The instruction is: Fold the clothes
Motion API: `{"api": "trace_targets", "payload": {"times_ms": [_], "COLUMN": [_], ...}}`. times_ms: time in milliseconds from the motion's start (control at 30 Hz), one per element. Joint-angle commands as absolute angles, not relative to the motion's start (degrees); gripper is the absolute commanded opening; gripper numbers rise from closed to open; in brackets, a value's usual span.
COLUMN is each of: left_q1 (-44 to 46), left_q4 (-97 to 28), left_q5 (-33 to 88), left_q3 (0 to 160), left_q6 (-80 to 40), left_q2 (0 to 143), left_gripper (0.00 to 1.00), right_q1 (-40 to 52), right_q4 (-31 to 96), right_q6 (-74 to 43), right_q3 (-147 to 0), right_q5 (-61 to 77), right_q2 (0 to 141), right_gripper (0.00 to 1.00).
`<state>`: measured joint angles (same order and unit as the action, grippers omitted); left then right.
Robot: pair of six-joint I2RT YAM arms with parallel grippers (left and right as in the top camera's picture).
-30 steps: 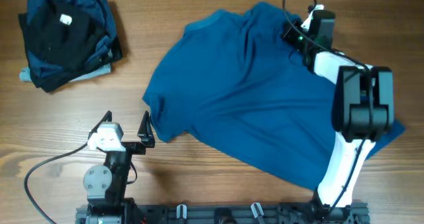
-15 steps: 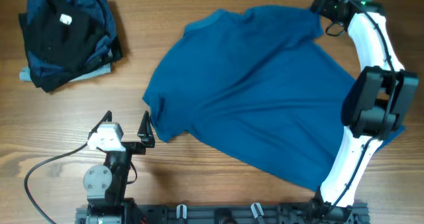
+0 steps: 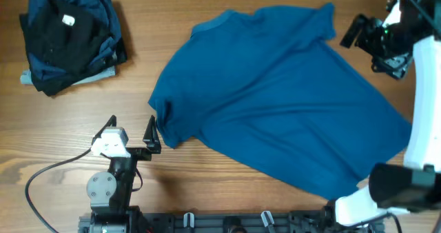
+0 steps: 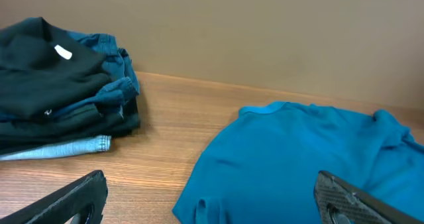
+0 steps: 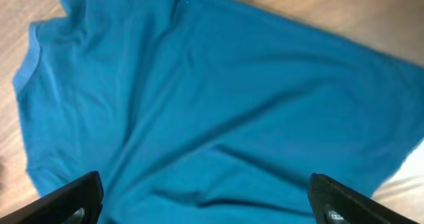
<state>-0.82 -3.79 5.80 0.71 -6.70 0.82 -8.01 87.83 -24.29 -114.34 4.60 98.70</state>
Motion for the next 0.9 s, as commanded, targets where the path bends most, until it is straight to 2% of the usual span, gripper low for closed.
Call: {"api": "trace_targets", "payload": {"times_ms": [0,133,300,400,467,500,567,667,733,867], "left_q1": [-1.0,-1.0,-1.0,-1.0,-1.0,-1.0,-1.0,-1.0,-1.0,-1.0], "left_q4": [-3.8,-3.0,-1.7,-8.3,-13.3,-17.2,-33.1,-63.5,-70.4,-70.5], "left_q5": [6.2,10.3,19.7,18.1,18.2,18.2,17.8,13.7,13.7,15.5], "left_q3": [0.3,0.3,2.9,13.3,24.0,30.0,44.5,65.8,71.0,72.7], "left_q6": [-9.9,-25.1,-25.1,-23.9,-20.1,-19.7,-19.6,-15.2,-15.2,-20.2], "left_q2": [0.4,0.4,0.8,6.2,15.3,20.7,33.5,54.7,61.3,71.2], "left_gripper": [1.0,1.0,0.99,1.0,1.0,1.0,1.0,1.0,1.0,1.0], "right_q1": [-7.7,-7.7,-7.7,-7.7,-7.7,-7.7,-7.7,-7.7,-7.7,-7.7], "right_q4": [92.2,92.1,91.9,91.0,90.2,90.3,92.2,92.1,92.1,92.1], "right_q6": [-33.9,-28.6,-28.8,-33.0,-33.4,-34.1,-43.4,-49.3,-50.1,-46.7], "right_q3": [-114.7,-109.4,-97.1,-91.7,-90.1,-90.0,-89.9,-88.7,-88.4,-88.4], "right_q5": [-0.4,5.4,8.0,8.0,7.5,7.5,3.2,2.5,2.2,1.7], "right_q2": [89.6,79.6,77.3,78.0,78.0,78.0,78.0,77.8,77.8,77.8], "right_gripper": [1.0,1.0,1.0,1.0,1.0,1.0,1.0,1.0,1.0,1.0]}}
